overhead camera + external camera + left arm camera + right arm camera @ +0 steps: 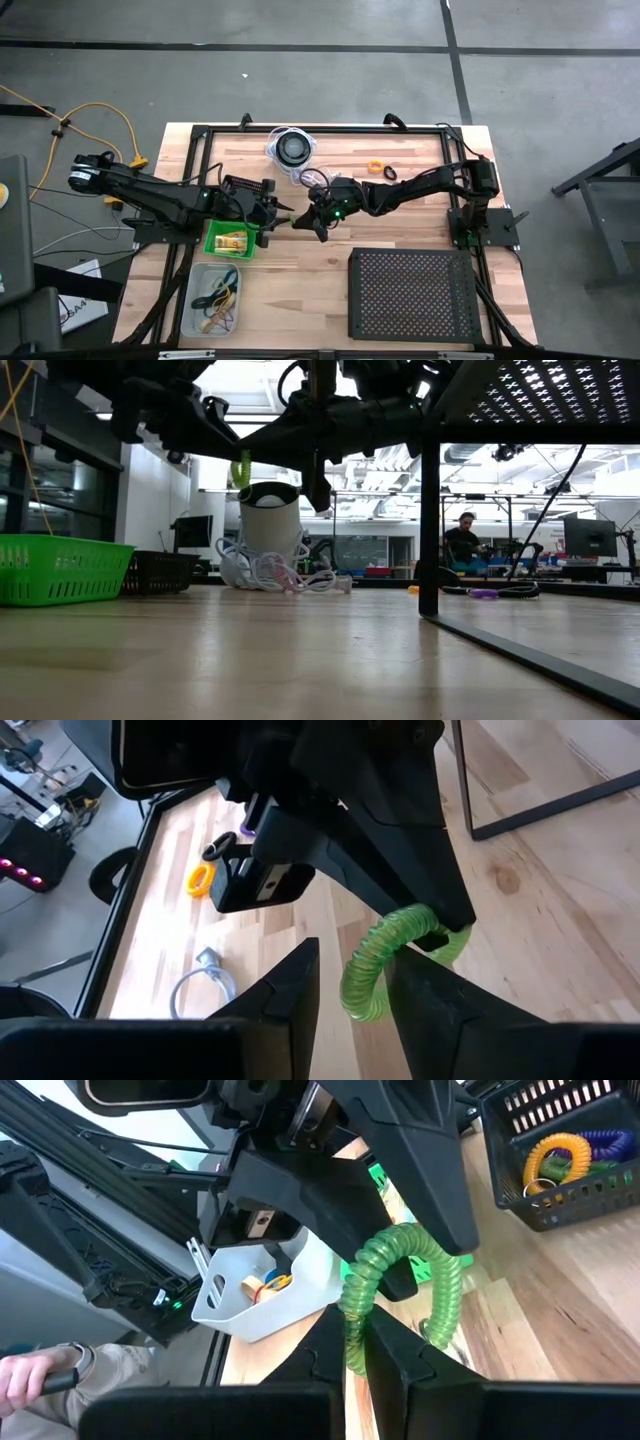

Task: Pick & Place Office Desk Supplies
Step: Put the green coil keychain into the black bin

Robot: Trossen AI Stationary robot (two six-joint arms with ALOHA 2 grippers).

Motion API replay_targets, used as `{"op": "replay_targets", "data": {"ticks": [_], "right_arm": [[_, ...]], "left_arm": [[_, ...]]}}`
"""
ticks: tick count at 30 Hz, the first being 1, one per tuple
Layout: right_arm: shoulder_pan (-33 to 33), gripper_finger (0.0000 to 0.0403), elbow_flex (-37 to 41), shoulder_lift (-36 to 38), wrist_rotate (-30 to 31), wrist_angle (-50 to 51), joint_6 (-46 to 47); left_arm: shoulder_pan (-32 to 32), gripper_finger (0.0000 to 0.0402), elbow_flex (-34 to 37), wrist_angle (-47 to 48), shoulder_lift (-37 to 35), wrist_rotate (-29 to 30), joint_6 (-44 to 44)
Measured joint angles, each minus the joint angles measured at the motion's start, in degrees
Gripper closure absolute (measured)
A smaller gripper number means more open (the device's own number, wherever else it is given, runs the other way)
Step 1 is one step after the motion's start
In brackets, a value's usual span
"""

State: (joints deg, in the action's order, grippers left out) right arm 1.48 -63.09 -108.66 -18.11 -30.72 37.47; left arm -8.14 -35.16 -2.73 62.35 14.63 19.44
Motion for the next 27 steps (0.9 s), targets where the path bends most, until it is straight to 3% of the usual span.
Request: {"op": "replay_targets", "data": {"ticks": [19,27], "right_arm": [[0.00,0.0392,0.00,0.00,-0.02,0.02,0.02],[0.00,0.0392,0.00,0.00,-0.02,0.02,0.27]], "left_arm": [[0.00,0.0366,0.00,-0.08,0.00,-0.13,0.22],[0.00,0.0373,0.00,-0.08,0.00,-0.13,0.24]]}}
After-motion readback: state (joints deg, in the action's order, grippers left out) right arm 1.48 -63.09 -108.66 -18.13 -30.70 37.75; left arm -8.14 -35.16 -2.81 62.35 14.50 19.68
